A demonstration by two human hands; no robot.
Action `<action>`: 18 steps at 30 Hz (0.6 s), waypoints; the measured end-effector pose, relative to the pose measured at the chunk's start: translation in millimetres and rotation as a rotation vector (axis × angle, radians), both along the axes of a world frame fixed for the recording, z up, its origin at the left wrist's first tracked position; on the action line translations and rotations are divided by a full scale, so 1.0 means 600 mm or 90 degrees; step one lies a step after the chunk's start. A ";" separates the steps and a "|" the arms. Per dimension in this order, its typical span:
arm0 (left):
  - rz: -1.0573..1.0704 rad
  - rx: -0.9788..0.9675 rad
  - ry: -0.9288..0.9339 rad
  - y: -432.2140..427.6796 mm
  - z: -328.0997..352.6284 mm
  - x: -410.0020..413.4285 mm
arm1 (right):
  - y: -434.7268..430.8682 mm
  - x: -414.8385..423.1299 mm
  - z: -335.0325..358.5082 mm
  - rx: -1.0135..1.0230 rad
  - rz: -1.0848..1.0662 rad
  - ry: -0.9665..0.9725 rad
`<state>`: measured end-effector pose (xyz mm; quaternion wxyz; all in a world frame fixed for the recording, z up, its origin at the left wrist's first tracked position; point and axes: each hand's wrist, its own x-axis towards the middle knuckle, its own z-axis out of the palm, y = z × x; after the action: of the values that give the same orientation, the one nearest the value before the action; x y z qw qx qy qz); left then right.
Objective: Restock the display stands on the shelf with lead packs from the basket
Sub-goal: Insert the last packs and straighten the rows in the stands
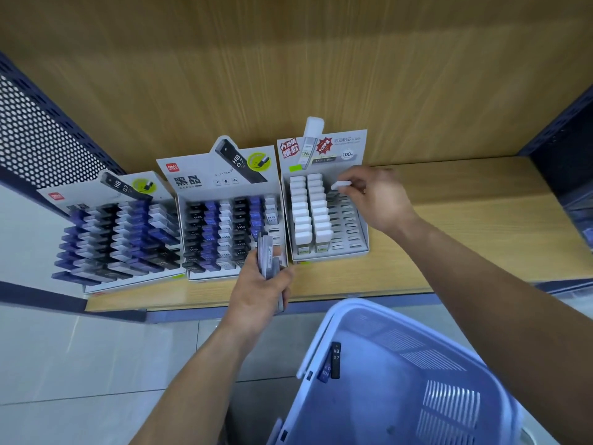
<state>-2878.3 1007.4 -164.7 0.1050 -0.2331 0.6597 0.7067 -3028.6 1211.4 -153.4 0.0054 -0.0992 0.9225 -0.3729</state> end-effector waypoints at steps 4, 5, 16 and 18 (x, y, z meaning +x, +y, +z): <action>0.003 0.016 -0.012 -0.003 -0.002 0.001 | 0.011 -0.002 -0.001 0.021 0.002 0.017; 0.005 0.018 -0.014 -0.004 -0.004 0.002 | 0.015 -0.002 -0.002 0.022 0.005 0.017; 0.019 0.016 -0.013 -0.011 -0.016 0.002 | 0.007 -0.024 -0.004 0.024 0.051 0.041; 0.021 0.022 -0.014 -0.012 -0.017 0.001 | 0.000 -0.025 -0.001 0.030 0.054 0.031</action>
<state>-2877.8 1000.4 -174.8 0.1045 -0.2495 0.6425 0.7170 -3043.4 1211.4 -154.3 0.0011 -0.1468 0.9259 -0.3480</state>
